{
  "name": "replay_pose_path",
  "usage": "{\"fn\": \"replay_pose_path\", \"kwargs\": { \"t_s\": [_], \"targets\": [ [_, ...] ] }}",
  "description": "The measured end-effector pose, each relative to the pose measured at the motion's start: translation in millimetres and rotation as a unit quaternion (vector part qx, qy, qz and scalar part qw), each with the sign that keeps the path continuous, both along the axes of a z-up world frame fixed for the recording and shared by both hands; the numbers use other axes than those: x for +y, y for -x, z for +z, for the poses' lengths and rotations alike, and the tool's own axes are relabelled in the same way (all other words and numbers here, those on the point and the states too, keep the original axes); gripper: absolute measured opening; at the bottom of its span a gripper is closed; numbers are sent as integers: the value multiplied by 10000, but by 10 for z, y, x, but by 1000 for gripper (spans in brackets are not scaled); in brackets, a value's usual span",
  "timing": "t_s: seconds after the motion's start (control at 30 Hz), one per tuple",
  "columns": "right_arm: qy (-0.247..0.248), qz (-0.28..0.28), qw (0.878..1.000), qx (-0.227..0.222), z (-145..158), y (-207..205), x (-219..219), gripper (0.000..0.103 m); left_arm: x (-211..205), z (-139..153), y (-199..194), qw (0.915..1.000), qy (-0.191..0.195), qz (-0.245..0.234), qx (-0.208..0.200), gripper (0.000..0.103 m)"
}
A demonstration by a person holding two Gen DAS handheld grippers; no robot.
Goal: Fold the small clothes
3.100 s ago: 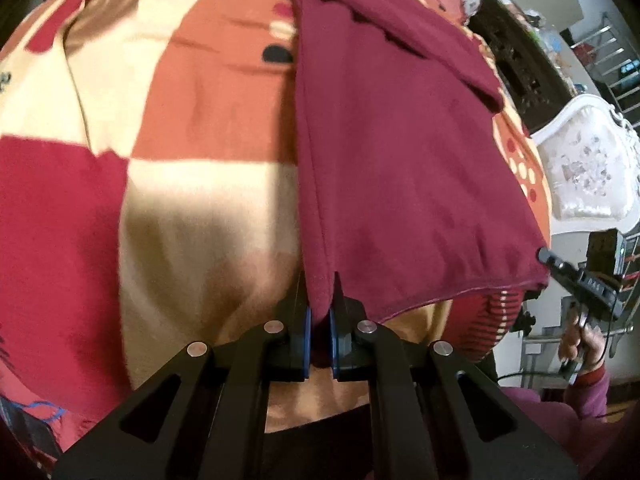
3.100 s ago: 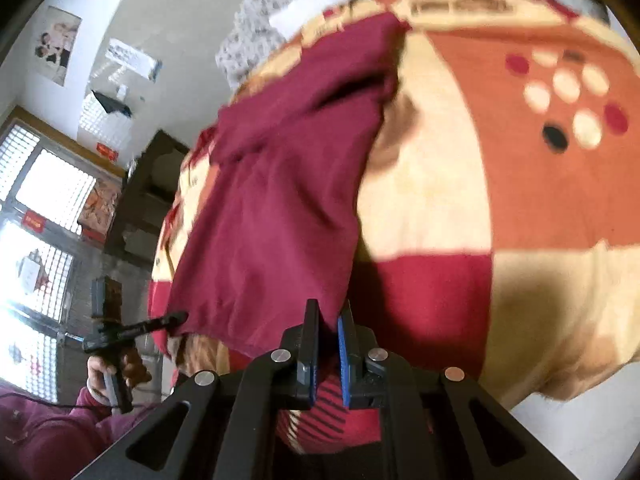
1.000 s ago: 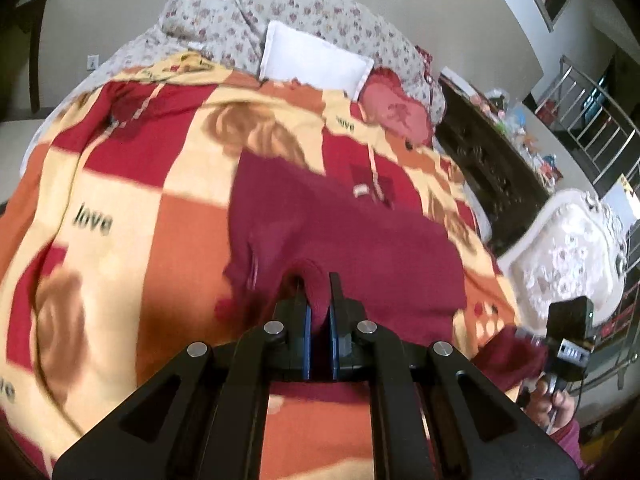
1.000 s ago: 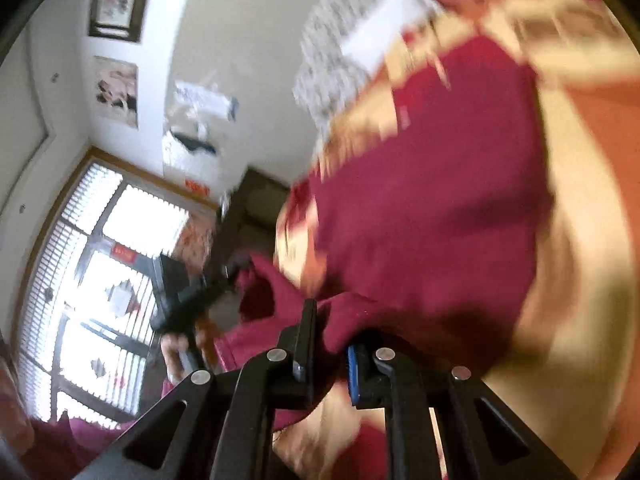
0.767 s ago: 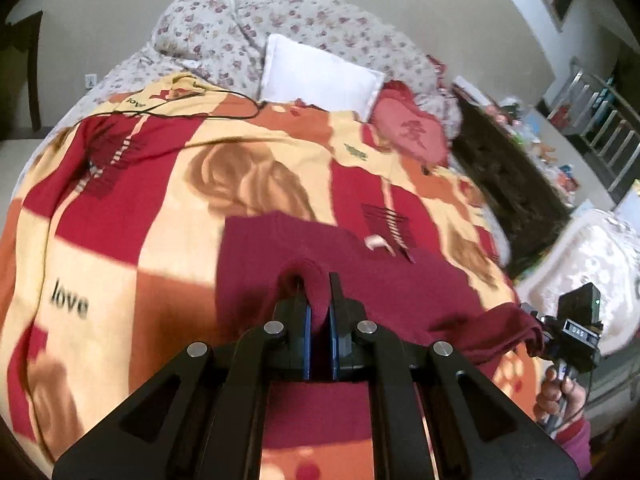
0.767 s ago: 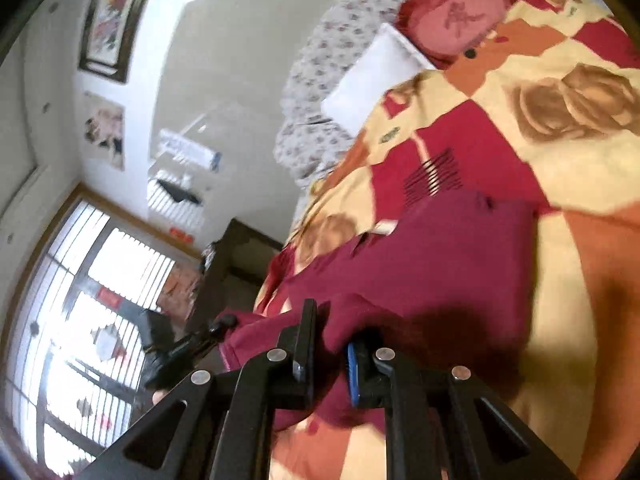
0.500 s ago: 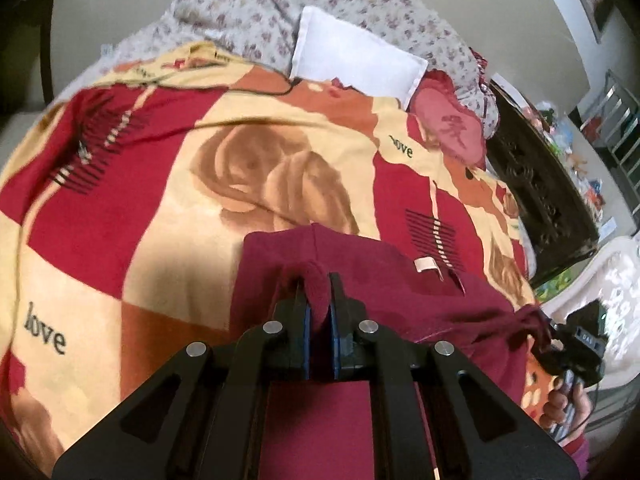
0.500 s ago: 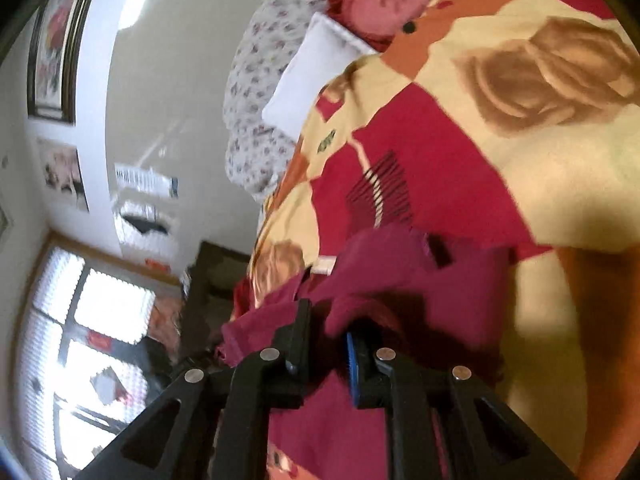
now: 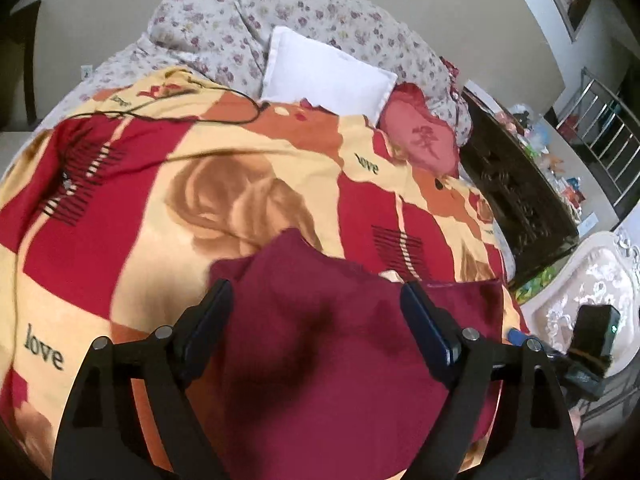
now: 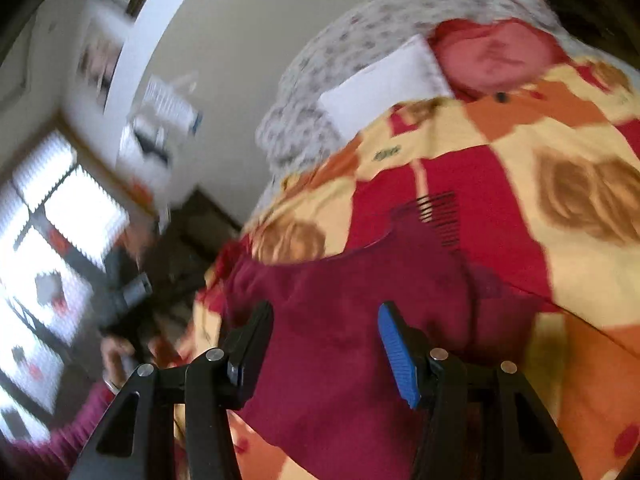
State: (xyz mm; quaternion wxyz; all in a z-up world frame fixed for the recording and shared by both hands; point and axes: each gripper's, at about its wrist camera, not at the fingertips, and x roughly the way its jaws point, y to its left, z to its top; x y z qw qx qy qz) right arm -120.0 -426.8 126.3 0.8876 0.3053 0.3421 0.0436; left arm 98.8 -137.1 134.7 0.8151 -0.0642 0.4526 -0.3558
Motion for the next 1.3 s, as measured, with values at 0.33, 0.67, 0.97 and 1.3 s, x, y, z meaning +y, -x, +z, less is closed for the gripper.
{"fn": "replay_pose_path", "kwargs": {
  "t_s": [0.33,0.67,0.97,1.3],
  "targets": [
    [1309,-578,9853,931,-518,-776,-148,52,-403,-655,-225,9938,-1050,350,62,85],
    [1397,-662,9834,947,-560,-877,-236,53,-457,-737,-287,9910,-1231,493,-193,85],
    [1264,-424,9887,684,-234,-262,126,53,-324,-562,42,9877,-1385,512,-512,85],
    [1146,-680,9883,747,-440,-184,39,53,-223,-580,279,9858,-1525,501,-499,85]
  ]
}}
